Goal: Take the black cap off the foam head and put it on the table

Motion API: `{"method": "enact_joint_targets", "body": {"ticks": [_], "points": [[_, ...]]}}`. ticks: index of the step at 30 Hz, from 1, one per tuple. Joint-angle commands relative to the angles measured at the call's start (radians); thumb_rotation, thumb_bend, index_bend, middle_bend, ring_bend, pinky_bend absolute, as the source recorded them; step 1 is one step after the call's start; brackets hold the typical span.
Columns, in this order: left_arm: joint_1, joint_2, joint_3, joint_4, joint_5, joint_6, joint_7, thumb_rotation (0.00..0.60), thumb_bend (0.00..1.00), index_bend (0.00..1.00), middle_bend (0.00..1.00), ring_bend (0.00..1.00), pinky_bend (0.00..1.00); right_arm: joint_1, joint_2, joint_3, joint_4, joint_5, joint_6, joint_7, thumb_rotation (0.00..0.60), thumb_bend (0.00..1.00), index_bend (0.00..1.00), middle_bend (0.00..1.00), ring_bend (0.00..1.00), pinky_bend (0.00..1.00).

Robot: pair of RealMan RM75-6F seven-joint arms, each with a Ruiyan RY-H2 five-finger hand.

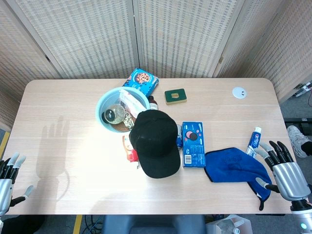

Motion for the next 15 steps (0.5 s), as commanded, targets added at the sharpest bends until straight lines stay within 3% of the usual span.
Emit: {"method": "enact_joint_targets", "body": {"ticks": [1,15], "points": [[-0.001,-0.001,0.001,0.001,0.001,-0.001,0.000,0.600,0.25,0.00,0.00,0.00,0.00,-0.001,-0.001,0.000,0.001,0.001,0.002,0.000,0.600,0.00,0.23,0.12,0.00,0.00],[0.002,-0.006,0.004,0.010,0.008,0.004,-0.010,0.600,0.25,0.00,0.00,0.00,0.00,0.026,-0.004,0.002,-0.018,-0.039,-0.013,-0.009,0.600,0.00,0.23,0.12,0.00,0.00]]}}
